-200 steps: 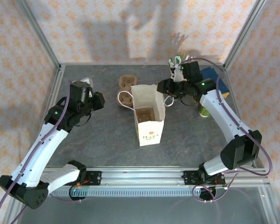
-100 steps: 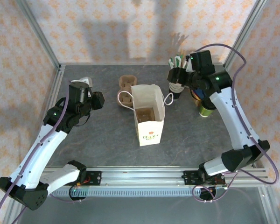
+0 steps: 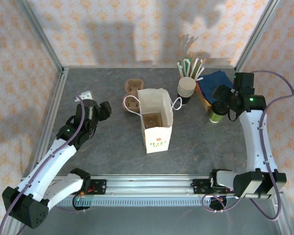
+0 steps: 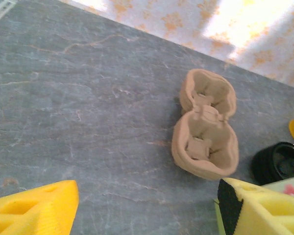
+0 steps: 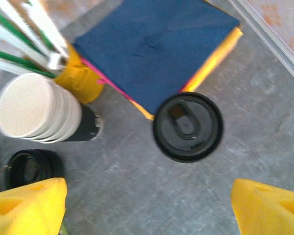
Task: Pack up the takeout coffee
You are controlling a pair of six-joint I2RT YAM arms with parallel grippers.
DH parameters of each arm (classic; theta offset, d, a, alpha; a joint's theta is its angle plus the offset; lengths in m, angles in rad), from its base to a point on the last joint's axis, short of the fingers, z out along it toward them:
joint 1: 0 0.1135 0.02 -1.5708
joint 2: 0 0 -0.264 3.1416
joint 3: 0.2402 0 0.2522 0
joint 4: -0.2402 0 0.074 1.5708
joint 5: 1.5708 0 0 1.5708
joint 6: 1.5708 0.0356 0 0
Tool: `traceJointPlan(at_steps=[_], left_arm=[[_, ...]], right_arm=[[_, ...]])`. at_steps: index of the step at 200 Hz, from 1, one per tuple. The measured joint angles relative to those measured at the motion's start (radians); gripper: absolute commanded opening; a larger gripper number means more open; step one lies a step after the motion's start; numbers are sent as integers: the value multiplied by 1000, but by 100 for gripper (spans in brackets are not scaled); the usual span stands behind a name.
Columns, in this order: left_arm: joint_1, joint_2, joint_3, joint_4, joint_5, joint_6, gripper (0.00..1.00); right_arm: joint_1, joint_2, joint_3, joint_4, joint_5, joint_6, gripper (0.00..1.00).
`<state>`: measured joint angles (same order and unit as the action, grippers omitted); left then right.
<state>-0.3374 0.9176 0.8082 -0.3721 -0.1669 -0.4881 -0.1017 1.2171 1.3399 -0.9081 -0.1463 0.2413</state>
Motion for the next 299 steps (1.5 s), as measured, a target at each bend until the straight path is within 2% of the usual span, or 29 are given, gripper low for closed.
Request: traceJointPlan(at_steps=[26,105,169,299], left_arm=[[0,-25,-101,84,-26,-5,78],[0,-50,-271,258,-21,-72,86],[0,-80,-330,306,-20,-87,88],[0,-83,-359,363,32,-88,88]], right_arm=[[-71,33,-25,0,-19,-18,92],[-73,186,-29,20,-51,-58,94],[-73,329,-29,20,-26,-106,93],[-73,413,55,7,-44,-138,87]])
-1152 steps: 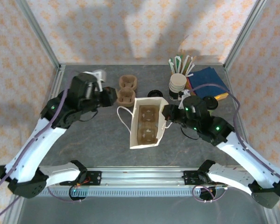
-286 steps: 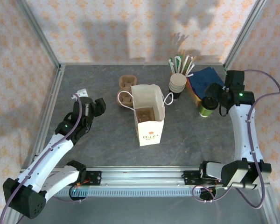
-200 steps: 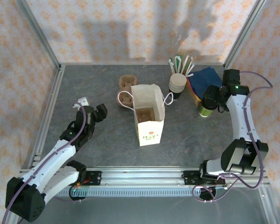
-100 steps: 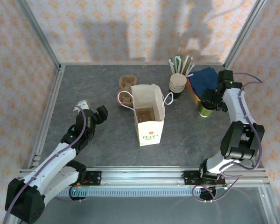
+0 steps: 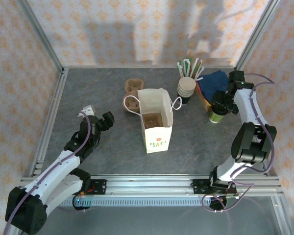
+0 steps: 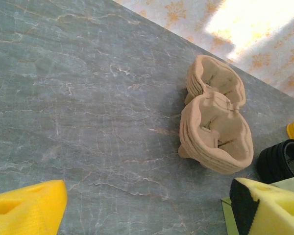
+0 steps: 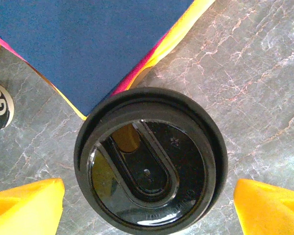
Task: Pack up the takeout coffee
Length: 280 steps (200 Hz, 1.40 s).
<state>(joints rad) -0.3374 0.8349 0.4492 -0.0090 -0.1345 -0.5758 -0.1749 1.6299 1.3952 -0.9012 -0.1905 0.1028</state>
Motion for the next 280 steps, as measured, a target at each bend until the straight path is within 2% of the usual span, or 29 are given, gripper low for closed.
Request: traceJointPlan(at_steps=[73,254,280], left_arm=[[0,0,-1,13,7,-27,88],[0,68,-2,45,49,-53,87],[0,76,-2,45,53,-53,86]], right_arm=[[0,48,21,-13,-1,0,77],[6,121,89,-85,19,9,78],[11,128,98,-95,20,9,74]])
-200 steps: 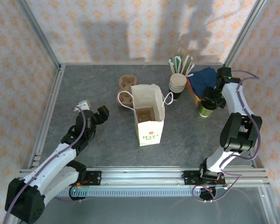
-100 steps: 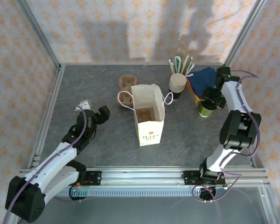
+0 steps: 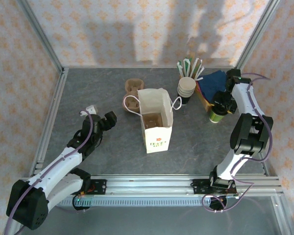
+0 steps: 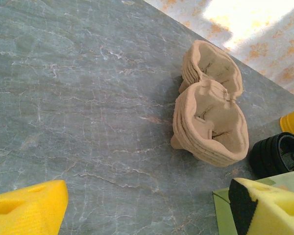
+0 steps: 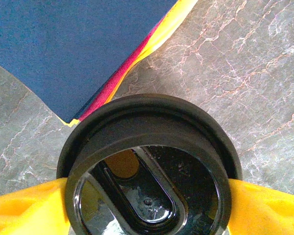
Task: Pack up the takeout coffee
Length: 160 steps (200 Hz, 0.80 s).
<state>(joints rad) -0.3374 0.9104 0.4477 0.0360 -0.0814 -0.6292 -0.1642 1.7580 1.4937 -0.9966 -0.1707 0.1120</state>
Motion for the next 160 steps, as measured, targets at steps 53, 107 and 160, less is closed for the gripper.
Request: traceJointPlan(at_steps=[53,107,160], left_arm=[[0,3,0,0,4,-3,86],[0,6,0,0,7,-3,86],[0,6,0,0,18,-3,86]], right_arm=[[21,1,3,-2,26,8,72],[68,-9,0,-18,25,23,71],[107,-64,-51,-48,9,26,70]])
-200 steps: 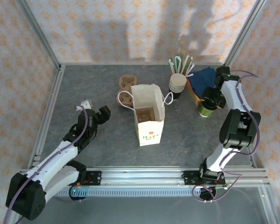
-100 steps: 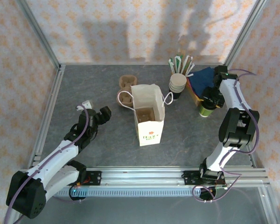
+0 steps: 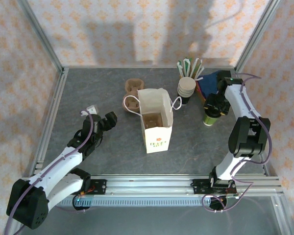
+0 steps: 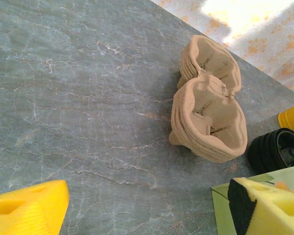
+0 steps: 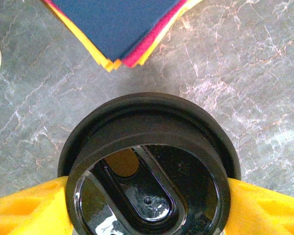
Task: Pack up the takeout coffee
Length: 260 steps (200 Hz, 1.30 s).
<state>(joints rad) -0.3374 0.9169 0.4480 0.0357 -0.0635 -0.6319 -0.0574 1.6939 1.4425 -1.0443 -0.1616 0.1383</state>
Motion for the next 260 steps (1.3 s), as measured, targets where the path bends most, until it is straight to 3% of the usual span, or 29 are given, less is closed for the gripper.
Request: traceJointPlan(at_steps=[46,138,260], left_arm=[[0,0,0,0,1,0,86],[0,15,0,0,5,0,85],[0,26,0,7,6,-1,85]], right_arm=[[66,-93,-64,-16,-4,23,70],[347,-154,-157,-16,-25,143,70],[420,-166,-181,-45,-22,168,78]])
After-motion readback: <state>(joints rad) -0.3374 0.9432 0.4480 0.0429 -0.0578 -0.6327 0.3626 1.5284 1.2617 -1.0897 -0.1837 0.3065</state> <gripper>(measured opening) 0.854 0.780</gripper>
